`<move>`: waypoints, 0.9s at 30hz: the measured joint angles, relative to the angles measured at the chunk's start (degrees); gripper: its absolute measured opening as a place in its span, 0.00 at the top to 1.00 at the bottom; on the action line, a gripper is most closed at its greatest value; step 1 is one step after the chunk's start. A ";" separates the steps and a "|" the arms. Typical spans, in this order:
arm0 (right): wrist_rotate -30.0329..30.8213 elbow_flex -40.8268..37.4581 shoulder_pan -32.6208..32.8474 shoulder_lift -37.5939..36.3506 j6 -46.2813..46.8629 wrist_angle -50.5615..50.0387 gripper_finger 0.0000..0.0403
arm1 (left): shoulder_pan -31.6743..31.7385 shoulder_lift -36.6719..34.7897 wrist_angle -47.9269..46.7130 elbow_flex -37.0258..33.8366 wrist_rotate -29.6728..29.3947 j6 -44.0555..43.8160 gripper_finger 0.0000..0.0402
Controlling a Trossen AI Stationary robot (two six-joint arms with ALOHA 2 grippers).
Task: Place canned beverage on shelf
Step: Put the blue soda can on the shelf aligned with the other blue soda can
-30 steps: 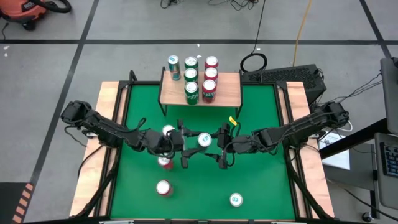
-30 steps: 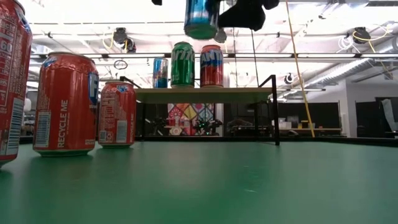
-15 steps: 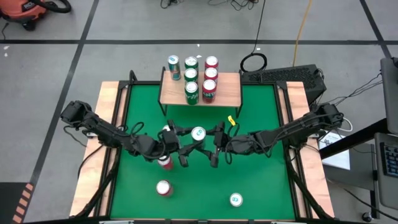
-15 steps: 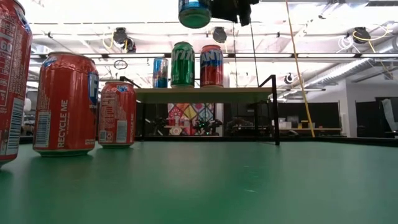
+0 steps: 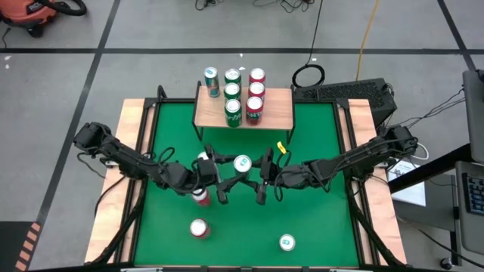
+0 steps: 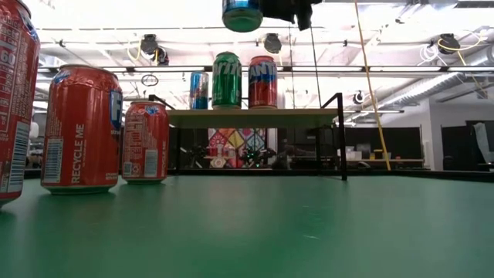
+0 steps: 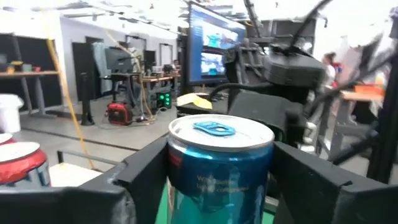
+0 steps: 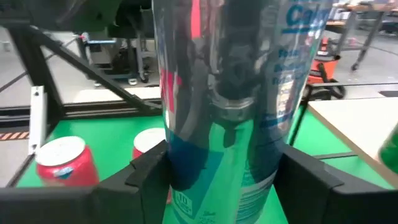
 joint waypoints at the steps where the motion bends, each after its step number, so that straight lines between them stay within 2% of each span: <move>1: -1.05 0.00 0.01 0.00 -0.08 -0.04 0.44 | -0.04 0.00 -0.33 0.00 0.48 0.82 0.29; 5: -5.92 -0.04 -0.15 -0.31 -0.01 -0.06 0.43 | -0.02 -0.26 -1.69 0.00 4.27 5.36 0.22; 10: -11.59 -0.04 -0.12 -0.48 -0.90 0.03 0.44 | 0.49 -2.85 -6.65 0.04 11.31 6.76 0.20; 16: -12.60 -0.04 -0.69 -0.48 -0.84 -0.65 0.44 | 1.99 -5.77 -12.27 0.07 12.92 6.63 0.20; 21: -12.80 -0.04 -0.95 -0.52 -1.11 -2.12 0.43 | 5.01 -6.73 -16.64 0.07 19.30 2.46 0.20; 24: -12.79 -0.04 -0.97 -0.53 -1.25 -2.07 0.43 | 6.28 -6.62 -16.85 0.07 21.86 2.24 0.20; 27: -12.81 -0.04 -0.97 -0.55 -1.30 -3.11 0.44 | 7.72 -6.50 -16.60 0.07 26.87 2.08 0.23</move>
